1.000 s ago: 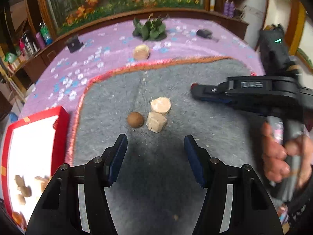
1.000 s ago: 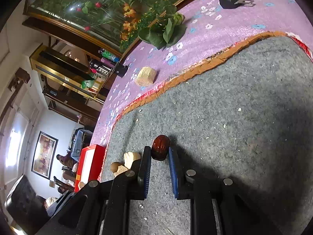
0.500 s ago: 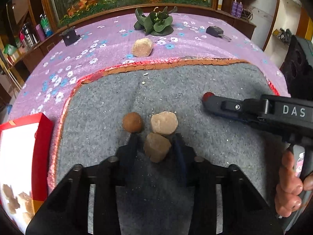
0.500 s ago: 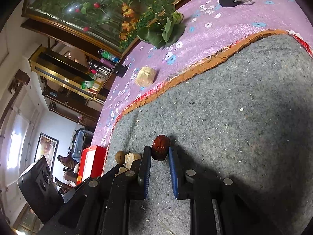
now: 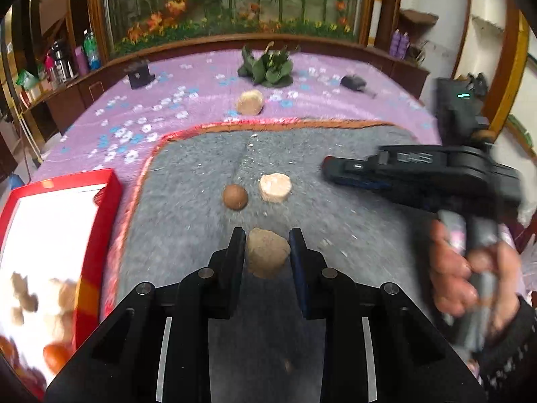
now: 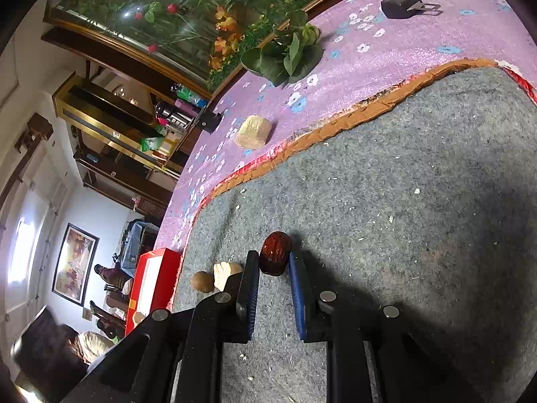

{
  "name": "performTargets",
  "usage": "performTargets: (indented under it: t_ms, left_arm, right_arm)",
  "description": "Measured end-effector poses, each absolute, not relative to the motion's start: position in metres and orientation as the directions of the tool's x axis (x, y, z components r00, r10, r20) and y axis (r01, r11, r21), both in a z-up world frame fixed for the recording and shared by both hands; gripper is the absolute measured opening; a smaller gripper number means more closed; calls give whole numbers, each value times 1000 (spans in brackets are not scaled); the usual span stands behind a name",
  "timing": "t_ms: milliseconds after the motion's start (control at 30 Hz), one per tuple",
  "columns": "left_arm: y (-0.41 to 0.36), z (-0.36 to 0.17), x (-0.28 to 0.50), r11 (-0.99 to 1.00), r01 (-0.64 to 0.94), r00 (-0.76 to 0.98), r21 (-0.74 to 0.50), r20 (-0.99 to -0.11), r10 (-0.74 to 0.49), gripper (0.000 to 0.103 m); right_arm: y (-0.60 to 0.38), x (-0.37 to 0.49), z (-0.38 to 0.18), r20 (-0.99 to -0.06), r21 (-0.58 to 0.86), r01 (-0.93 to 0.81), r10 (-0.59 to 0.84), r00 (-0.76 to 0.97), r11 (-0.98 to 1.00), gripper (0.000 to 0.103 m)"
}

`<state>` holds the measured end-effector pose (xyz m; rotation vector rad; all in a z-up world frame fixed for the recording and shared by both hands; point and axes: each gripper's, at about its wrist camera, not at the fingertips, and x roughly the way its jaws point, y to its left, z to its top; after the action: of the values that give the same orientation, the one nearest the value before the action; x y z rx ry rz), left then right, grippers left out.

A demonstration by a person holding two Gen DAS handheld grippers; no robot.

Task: Organize fruits
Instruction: 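Lift the beige piece with the left tool while the right tool lifts its date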

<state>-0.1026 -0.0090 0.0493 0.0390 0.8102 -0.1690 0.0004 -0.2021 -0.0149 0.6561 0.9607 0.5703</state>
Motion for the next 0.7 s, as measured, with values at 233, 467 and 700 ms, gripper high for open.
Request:
performTargets:
  t_ms: [233,467,700]
  left_arm:
    - [7,72,-178,980,187,727,-65,-662,-182,26]
    - [27,95,-241,983,182,793,-38,-585,-170,26]
    - [76,132,-290,990,131,866,-59,-478,-143,26]
  right_arm:
    - [-204,-2,-12,-547,715,-157,686,480,681,18]
    - [-211,-8,-9,-556,685,-151,646,523,712,18]
    - [-215,-11,-7,-566,674,-121,616,548,728,18]
